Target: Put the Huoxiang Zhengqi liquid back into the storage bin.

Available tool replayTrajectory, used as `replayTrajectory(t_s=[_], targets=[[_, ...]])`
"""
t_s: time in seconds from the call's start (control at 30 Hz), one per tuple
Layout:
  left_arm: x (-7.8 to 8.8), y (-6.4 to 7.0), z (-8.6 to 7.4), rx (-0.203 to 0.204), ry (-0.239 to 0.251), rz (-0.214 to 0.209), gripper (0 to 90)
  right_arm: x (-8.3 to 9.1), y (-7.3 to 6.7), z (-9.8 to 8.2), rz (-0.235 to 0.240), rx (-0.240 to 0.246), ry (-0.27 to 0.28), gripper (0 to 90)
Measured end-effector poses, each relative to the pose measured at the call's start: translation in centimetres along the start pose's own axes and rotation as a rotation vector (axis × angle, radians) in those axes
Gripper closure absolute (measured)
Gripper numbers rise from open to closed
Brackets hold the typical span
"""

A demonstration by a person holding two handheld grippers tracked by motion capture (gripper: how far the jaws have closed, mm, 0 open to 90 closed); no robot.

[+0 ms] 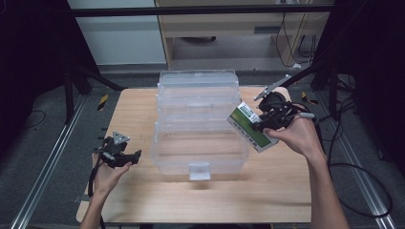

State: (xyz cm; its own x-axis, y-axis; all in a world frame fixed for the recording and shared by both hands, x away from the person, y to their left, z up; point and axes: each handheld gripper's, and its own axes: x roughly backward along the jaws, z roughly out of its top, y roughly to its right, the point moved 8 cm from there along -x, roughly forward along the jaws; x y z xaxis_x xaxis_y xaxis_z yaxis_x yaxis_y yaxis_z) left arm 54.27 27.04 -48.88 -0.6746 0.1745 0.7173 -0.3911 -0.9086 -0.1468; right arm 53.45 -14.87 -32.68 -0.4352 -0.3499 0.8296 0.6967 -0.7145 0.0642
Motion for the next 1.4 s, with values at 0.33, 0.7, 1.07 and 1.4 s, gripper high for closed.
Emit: replayTrajectory(t_s=[0.33, 0.7, 1.07, 1.4], targets=[[-0.1, -0.1, -0.1, 0.006, -0.003, 0.001, 31.6, -0.7, -1.1, 1.3, 0.049, 0.060, 0.010, 64.2], [-0.1, -0.4, -0.2, 0.012, -0.005, 0.005, 31.6, -1.9, -2.2, 3.0, 0.103, 0.159, 0.031, 64.2], [-0.1, -0.5, -0.3, 0.013, -0.006, 0.005, 31.6, -3.5, -3.0, 3.9, 0.139, 0.242, -0.003, 64.2], [-0.2, -0.5, -0.4, 0.013, -0.012, 0.006, 31.5, -4.4, -3.5, 4.0, 0.210, 0.332, -0.022, 64.2]])
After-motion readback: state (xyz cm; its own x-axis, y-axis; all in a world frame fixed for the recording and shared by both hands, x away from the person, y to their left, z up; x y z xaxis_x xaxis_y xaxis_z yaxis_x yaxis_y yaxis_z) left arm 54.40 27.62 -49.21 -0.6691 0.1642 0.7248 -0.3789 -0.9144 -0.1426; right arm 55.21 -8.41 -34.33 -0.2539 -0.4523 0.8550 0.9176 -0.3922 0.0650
